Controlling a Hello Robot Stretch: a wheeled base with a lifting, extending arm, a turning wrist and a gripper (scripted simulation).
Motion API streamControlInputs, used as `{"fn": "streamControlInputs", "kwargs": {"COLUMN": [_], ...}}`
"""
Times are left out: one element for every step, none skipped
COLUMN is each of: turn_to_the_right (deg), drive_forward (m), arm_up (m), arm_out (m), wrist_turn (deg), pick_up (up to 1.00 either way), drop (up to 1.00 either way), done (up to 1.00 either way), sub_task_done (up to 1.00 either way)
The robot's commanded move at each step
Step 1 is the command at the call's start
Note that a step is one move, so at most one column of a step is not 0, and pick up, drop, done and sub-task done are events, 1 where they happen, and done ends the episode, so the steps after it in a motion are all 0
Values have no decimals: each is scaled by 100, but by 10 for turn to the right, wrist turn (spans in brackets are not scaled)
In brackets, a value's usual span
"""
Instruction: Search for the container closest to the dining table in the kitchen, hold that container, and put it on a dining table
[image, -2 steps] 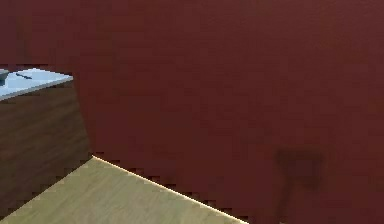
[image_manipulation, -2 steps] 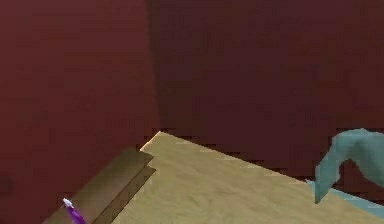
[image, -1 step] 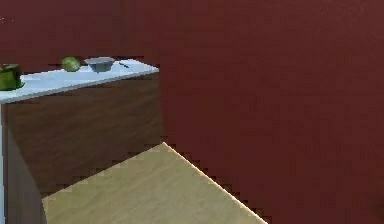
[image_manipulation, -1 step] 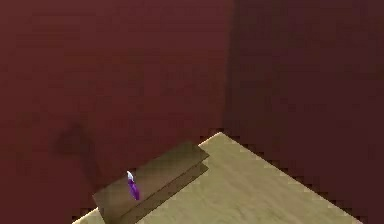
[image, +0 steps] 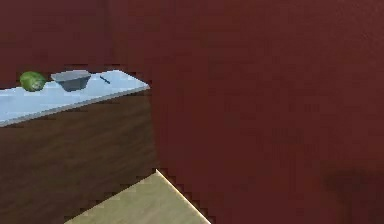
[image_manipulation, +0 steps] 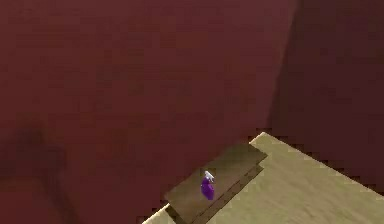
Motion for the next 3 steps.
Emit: {"fn": "streamControlInputs", "kwargs": {"turn_to_the_right": [-390,0,450], "drive_forward": [0,95,0], "arm_up": [0,0,0], "arm_out": [0,0,0], "wrist_turn": [0,0,0], "pick_up": [0,0,0], "drop": [0,0,0], "done": [0,0,0], "sub_task_done": [0,0,0]}}
